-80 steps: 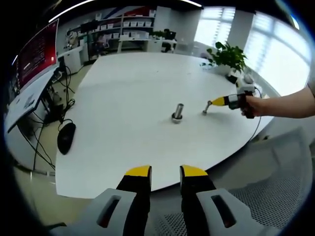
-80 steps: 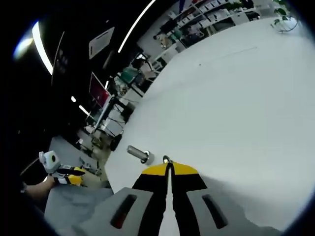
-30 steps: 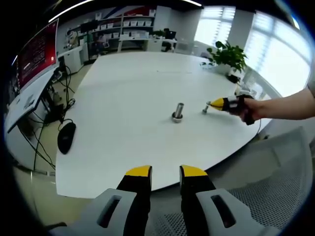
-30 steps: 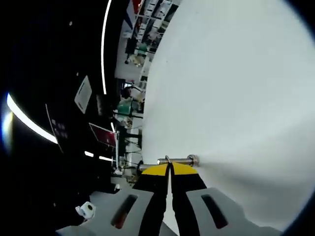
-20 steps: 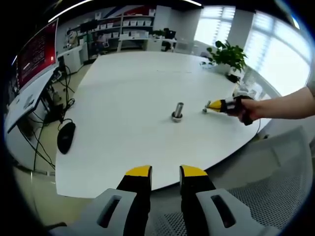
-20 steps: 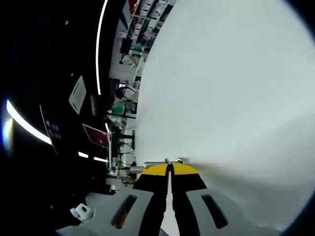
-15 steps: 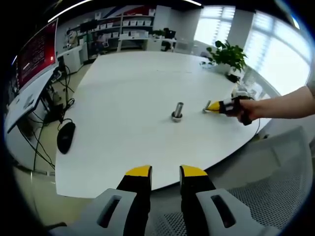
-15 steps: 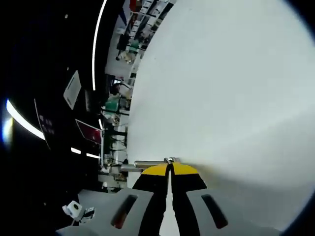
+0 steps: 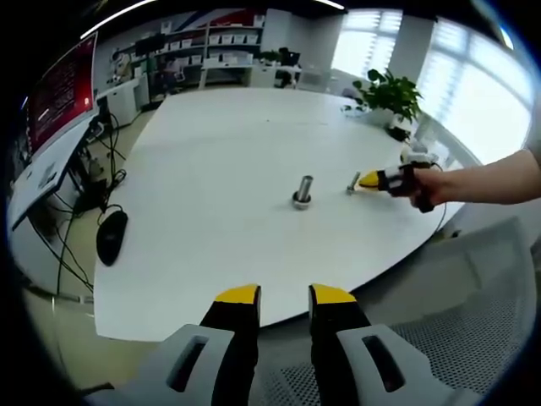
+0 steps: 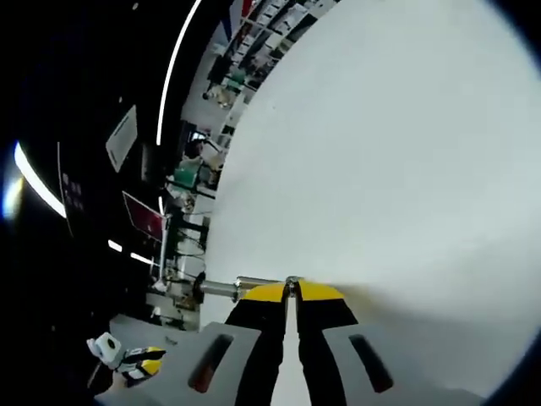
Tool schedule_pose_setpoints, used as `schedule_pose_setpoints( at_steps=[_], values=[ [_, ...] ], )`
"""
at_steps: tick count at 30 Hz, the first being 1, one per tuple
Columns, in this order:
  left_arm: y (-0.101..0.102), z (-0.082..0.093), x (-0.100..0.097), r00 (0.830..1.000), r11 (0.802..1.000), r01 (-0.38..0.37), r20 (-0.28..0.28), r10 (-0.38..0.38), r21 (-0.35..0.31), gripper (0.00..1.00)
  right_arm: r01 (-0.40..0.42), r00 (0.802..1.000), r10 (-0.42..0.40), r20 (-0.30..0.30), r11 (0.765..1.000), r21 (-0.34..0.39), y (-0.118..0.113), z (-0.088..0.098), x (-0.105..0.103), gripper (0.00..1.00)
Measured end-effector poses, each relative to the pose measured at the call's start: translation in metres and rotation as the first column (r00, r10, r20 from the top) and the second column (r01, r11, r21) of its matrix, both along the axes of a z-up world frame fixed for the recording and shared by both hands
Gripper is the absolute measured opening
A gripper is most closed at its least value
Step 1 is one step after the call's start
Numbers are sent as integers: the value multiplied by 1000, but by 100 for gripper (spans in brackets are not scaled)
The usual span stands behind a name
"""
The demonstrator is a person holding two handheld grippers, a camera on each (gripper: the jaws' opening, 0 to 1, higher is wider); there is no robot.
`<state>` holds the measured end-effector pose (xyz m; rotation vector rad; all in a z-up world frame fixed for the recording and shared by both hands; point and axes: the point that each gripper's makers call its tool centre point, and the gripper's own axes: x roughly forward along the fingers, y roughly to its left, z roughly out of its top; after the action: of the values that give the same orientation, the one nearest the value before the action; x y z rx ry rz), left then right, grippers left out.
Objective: Place the washer onto the threaded stud by aligning its center hole with the stud, sliding it down to the base, and recovering from edge contact or off-axis alignment until the washer reaches the visible bottom stop.
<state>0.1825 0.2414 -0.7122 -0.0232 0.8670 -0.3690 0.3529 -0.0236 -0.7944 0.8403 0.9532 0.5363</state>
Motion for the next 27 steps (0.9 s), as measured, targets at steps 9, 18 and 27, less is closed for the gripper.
schedule_pose_setpoints(
  at_steps=[9,18,27],
  values=[
    [0,2,1,1000,1000,-9,7,9,-6,22,-48,988,51,144,999,-27,-3,41,-7,11],
    [-3,4,1,1000,1000,2,21,-2,-22,23,-123,957,149,250,986,-114,-2,68,-40,12],
    [-5,7,3,999,1000,8,36,-7,-30,23,-277,867,353,351,928,-248,1,88,-84,14]
  ],
)
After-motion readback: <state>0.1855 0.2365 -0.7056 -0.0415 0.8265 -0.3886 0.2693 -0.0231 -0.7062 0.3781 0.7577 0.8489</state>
